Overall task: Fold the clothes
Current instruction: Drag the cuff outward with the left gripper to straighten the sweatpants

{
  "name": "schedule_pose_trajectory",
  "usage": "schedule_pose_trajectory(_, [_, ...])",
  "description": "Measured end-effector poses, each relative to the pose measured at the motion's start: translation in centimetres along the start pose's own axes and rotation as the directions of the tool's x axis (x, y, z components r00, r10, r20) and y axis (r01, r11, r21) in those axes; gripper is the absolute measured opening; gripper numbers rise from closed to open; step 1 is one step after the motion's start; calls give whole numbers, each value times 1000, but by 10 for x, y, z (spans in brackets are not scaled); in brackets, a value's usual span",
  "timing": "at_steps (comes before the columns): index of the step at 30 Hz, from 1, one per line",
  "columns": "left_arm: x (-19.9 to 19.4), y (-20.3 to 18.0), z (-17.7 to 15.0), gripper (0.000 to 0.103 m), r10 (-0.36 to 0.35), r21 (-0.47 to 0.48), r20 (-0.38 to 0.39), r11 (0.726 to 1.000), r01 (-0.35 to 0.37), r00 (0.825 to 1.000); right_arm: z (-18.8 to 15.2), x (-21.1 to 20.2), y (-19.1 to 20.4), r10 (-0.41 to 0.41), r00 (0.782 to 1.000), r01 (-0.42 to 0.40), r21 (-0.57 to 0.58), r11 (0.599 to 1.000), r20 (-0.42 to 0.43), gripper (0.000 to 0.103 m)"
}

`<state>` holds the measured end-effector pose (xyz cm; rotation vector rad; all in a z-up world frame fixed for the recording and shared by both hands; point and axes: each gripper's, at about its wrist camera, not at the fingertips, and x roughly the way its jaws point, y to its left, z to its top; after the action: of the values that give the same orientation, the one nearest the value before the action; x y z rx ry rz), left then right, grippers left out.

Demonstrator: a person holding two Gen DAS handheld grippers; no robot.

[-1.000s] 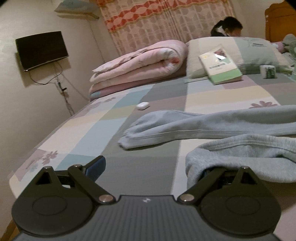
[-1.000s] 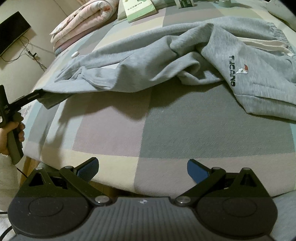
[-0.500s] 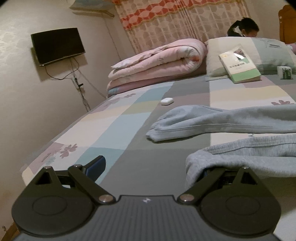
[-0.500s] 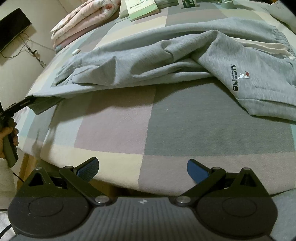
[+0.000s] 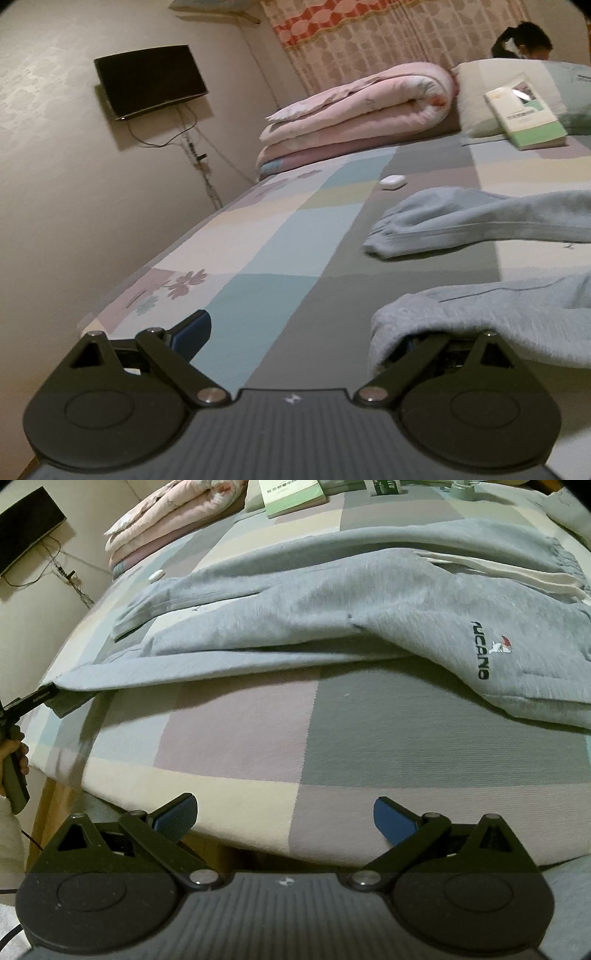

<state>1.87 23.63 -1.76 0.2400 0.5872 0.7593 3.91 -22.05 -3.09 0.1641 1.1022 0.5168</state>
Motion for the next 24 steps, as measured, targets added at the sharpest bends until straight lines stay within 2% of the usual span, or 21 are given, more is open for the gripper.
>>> schedule_pose_trajectory(7, [15,13,-8,95,20,-1,-23,1000,-20,1000,0,-1,7,-8,1000,7,-14,1000,-5,103])
schedule_pose_trajectory(15, [17,23,0,95,31,-3,20,1000,-31,999,2,0,14,-19,1000,19,-19,1000,-10,103])
schedule_pose_trajectory(24, [26,30,-31,96,-3,6,-74,1000,4,997,4,5,17,-15,999,14,-24,1000,-28,103])
